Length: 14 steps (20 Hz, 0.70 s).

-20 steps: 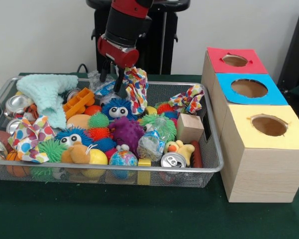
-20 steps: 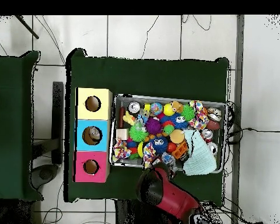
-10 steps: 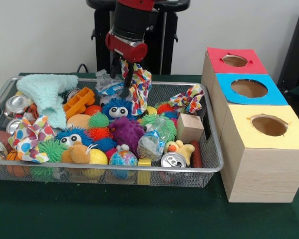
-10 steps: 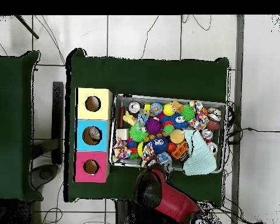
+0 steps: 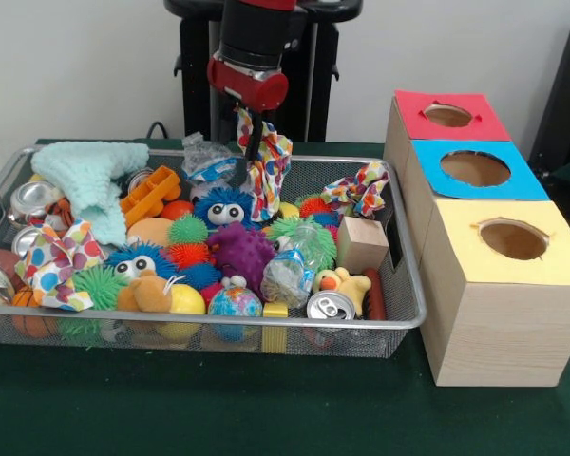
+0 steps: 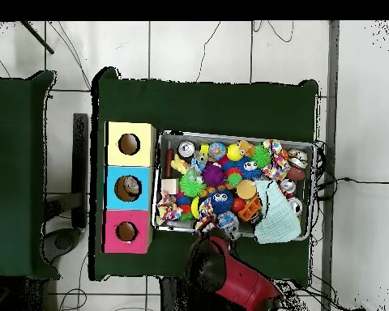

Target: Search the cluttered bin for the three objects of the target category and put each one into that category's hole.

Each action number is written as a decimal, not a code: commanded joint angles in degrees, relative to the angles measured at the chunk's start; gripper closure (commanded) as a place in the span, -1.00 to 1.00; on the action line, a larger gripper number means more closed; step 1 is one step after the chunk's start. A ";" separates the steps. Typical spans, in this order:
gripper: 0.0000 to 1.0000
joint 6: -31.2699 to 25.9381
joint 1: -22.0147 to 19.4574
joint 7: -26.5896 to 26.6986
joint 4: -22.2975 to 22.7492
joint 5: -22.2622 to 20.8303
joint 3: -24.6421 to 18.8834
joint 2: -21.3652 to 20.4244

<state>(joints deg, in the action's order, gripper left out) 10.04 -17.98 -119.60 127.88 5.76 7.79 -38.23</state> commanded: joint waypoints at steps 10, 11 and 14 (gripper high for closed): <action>-1.00 -4.39 4.93 -9.11 -2.65 4.64 3.16 6.46; -1.00 -5.67 5.63 -9.67 -2.32 5.62 3.84 5.92; -1.00 -8.71 8.50 -9.82 -2.15 7.62 6.65 4.08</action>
<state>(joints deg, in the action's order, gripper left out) 9.30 -12.24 -119.60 127.98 7.95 11.49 -34.47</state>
